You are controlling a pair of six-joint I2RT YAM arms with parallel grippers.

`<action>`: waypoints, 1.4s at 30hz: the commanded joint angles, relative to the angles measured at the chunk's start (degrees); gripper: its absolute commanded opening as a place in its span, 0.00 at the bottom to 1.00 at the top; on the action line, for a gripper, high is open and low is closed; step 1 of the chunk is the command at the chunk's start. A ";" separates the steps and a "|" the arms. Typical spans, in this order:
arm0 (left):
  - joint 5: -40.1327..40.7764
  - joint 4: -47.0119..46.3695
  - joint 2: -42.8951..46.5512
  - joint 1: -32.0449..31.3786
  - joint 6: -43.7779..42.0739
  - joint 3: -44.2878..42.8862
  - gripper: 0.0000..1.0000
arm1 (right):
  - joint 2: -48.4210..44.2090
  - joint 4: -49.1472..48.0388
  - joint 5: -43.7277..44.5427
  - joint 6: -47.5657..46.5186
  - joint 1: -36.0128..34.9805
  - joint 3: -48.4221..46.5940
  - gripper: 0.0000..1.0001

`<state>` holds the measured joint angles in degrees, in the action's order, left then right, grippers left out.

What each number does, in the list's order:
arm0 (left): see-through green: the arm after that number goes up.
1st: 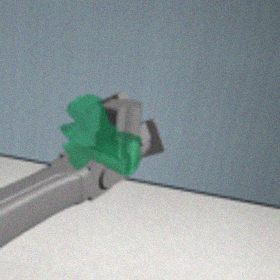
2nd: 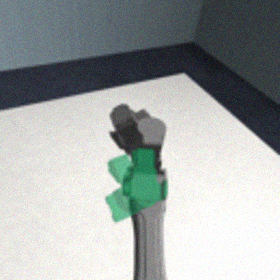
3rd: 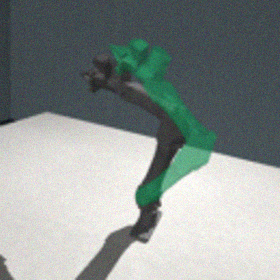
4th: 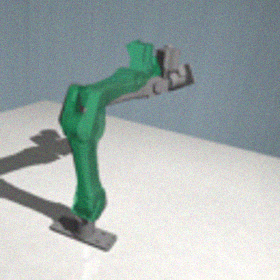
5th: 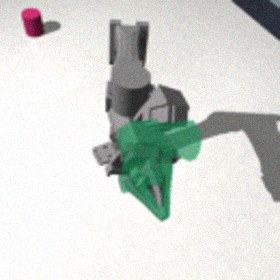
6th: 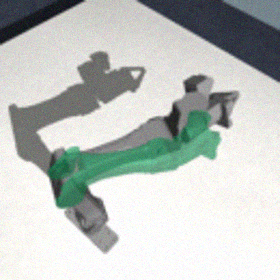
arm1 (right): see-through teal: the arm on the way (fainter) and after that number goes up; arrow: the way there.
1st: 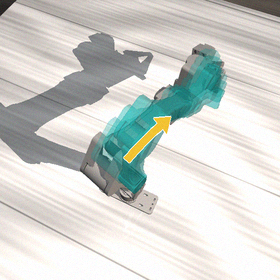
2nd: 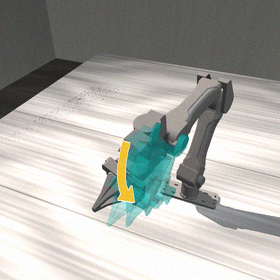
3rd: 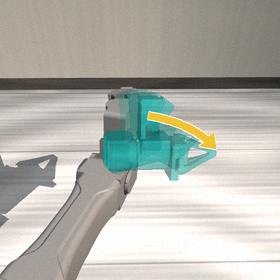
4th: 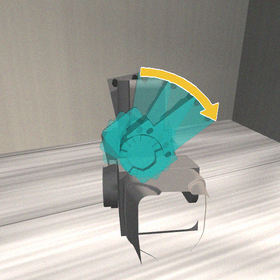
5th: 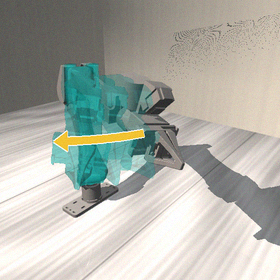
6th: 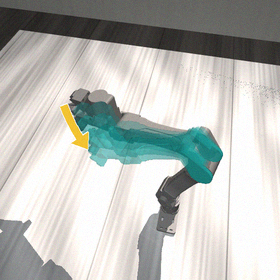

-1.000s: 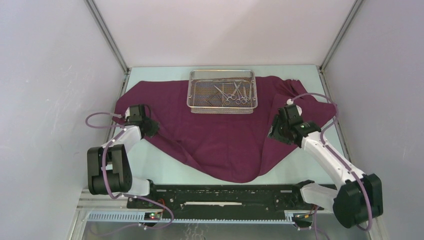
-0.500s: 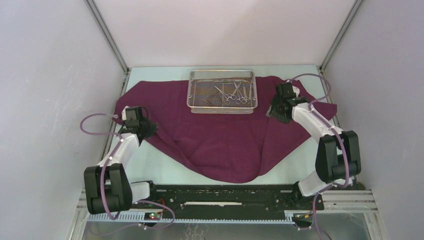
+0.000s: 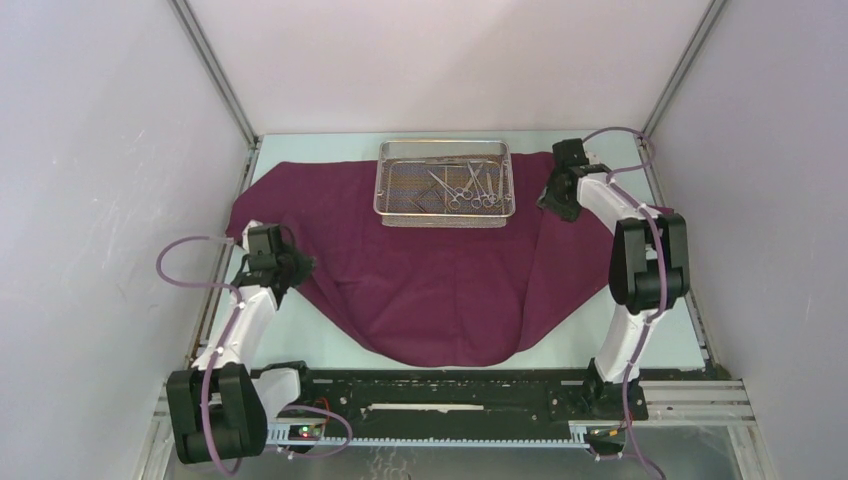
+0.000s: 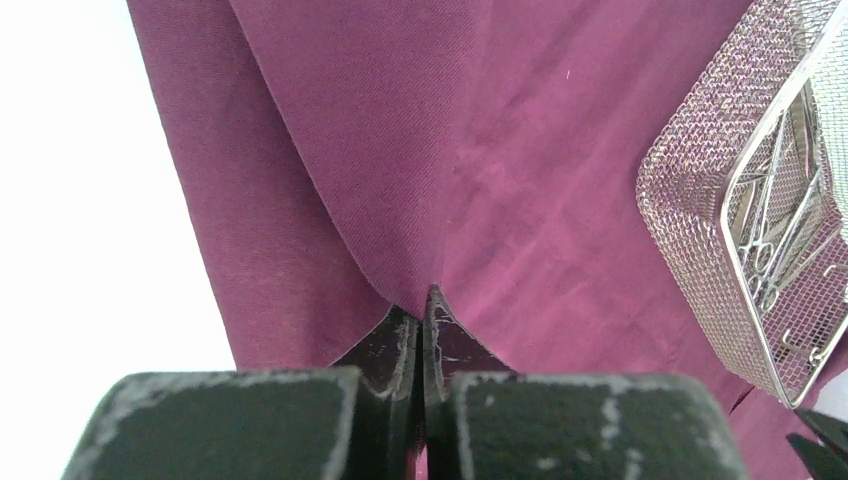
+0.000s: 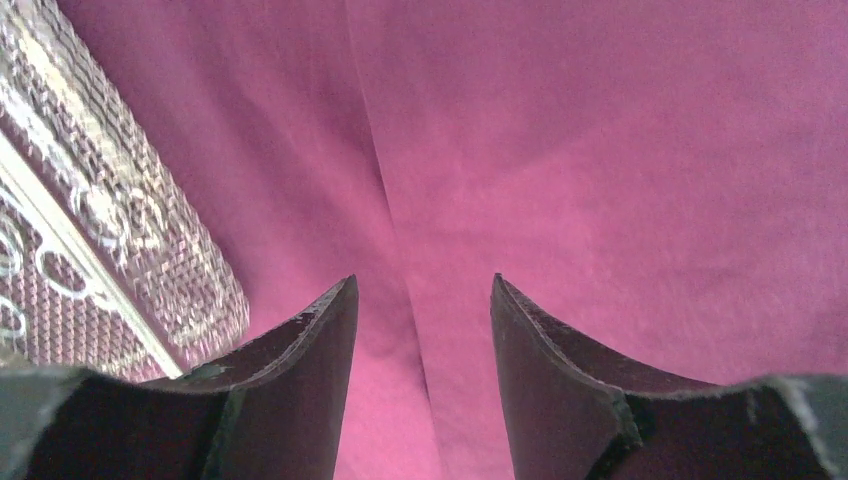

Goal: Open and lay out the surgical kit
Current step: Open the surgical kit at the center of the board.

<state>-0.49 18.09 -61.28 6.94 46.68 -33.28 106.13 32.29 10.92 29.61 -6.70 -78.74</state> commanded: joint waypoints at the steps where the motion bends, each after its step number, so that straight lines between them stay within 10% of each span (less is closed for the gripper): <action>1: -1.33 1.11 3.19 0.43 -1.62 1.83 0.00 | 6.25 0.41 2.45 -1.00 1.10 -7.30 0.60; 24: 5.74 8.34 8.50 0.44 -5.97 0.59 0.00 | 23.20 9.27 3.44 0.32 2.30 -27.88 0.58; 42: 9.97 11.10 11.18 0.55 -7.30 0.59 0.00 | 14.84 4.31 0.56 4.17 6.25 -16.23 0.00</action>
<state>7.38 28.47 -51.18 6.94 40.91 -31.07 125.36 36.40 11.22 32.88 -2.20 -96.66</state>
